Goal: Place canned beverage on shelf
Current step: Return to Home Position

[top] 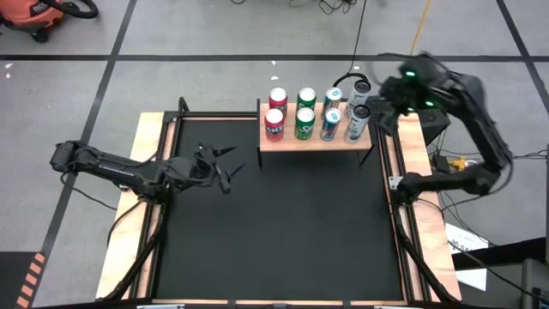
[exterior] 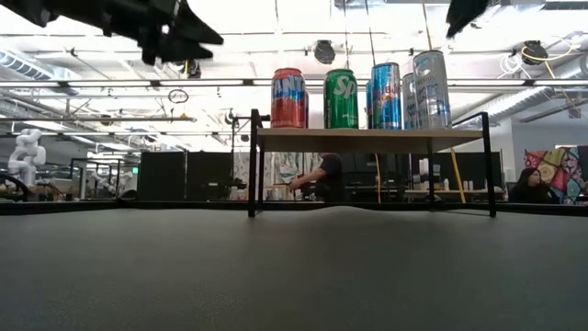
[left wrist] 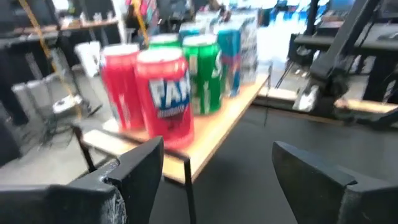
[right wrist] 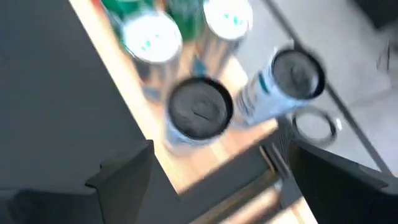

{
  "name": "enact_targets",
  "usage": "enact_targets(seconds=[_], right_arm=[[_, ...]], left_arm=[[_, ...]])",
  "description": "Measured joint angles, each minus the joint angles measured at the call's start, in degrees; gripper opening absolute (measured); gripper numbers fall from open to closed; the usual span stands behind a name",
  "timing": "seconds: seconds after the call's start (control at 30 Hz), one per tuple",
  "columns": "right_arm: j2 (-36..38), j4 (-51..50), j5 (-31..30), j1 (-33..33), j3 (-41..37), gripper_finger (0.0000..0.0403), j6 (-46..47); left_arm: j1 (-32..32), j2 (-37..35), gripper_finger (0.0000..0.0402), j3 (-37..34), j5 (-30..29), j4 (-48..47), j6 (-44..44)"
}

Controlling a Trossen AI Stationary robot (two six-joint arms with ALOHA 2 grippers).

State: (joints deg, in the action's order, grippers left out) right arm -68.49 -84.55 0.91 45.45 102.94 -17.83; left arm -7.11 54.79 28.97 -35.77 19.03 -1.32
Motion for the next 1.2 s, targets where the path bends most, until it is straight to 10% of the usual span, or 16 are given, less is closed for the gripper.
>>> enact_targets(seconds=[0.33, 0.73, 1.2], right_arm=[[19.83, 19.79, 15.68, -1.68, -13.98, 0.0325, 8.32], [49.77, 70.08, 30.85, -7.45, -62.48, 0.0058, 28.05], [66.90, 83.59, 22.92, -14.64, -91.55, 0.0001, 28.11]], left_arm=[[-0.02, -7.48, 0.0219, -4.26, 5.97, 4.83, 4.80], [1.43, -14.99, 0.0037, -18.79, 8.97, 22.35, 4.49], [2.77, -31.17, 0.0001, -19.04, 5.51, 8.54, 6.79]])
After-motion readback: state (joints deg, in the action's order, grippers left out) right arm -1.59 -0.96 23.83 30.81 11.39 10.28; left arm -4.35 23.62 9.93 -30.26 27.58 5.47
